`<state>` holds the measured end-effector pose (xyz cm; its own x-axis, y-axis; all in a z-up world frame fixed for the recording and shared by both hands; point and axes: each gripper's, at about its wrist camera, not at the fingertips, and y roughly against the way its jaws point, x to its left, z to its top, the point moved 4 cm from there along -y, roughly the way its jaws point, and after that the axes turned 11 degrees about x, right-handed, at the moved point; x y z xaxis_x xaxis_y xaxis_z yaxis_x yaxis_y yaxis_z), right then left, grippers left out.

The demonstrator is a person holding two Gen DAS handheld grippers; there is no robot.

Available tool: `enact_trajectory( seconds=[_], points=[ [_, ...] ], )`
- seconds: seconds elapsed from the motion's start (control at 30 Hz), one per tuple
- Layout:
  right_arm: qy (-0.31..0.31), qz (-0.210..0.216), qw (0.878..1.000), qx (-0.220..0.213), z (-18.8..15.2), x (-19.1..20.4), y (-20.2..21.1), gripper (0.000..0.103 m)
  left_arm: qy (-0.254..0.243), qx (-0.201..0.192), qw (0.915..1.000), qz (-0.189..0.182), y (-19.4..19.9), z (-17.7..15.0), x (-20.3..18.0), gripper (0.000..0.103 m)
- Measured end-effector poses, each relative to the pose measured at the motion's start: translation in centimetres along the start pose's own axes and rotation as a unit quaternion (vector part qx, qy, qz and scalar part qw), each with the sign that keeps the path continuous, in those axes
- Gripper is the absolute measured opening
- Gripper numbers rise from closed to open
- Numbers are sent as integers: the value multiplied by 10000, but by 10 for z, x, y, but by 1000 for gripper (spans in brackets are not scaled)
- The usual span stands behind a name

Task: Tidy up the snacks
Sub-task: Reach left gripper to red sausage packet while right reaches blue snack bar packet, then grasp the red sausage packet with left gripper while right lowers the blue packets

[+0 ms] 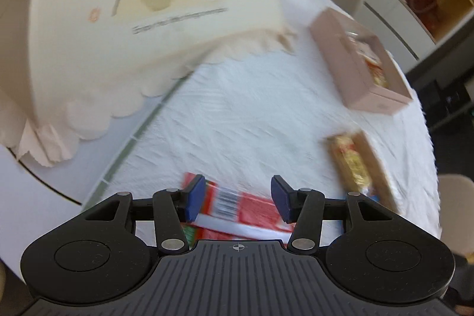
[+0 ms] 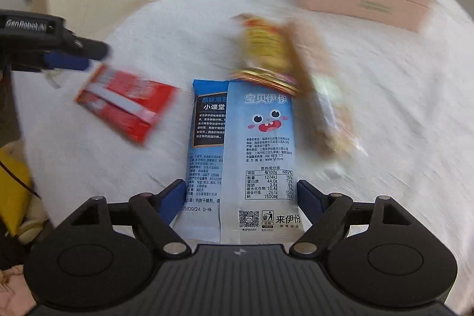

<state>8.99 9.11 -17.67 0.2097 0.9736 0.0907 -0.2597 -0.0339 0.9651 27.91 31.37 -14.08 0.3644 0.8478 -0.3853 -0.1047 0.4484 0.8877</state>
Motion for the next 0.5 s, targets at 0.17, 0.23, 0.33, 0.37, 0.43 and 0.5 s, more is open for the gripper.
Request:
enact_trajectory(
  seconds=[0.17,0.23,0.33,0.37,0.43,0.5],
  points=[
    [-1260,-354,9911,-240,-16,-53,9,82,163,109,9998,-17,-10,-16,7,54],
    [-1624,-310,9862,-103,-20,-65,3,82,208,234,9991,-288,-10,-25,-2,54],
    [-1733,-213,9846,-61,-24,-64,-3,89,-9,673,9951,-730,-15,-41,-24,54],
    [-1636,-301,9861,-42,-22,-59,-5,91,-136,800,9933,-827,-16,-46,-32,54],
    [-1421,-511,9885,-25,-21,-48,-12,99,-443,847,9912,-919,-13,-50,-46,54],
    [-1391,-667,9879,-169,-22,-42,-15,102,-758,664,9919,-779,-7,-42,-51,54]
  ],
)
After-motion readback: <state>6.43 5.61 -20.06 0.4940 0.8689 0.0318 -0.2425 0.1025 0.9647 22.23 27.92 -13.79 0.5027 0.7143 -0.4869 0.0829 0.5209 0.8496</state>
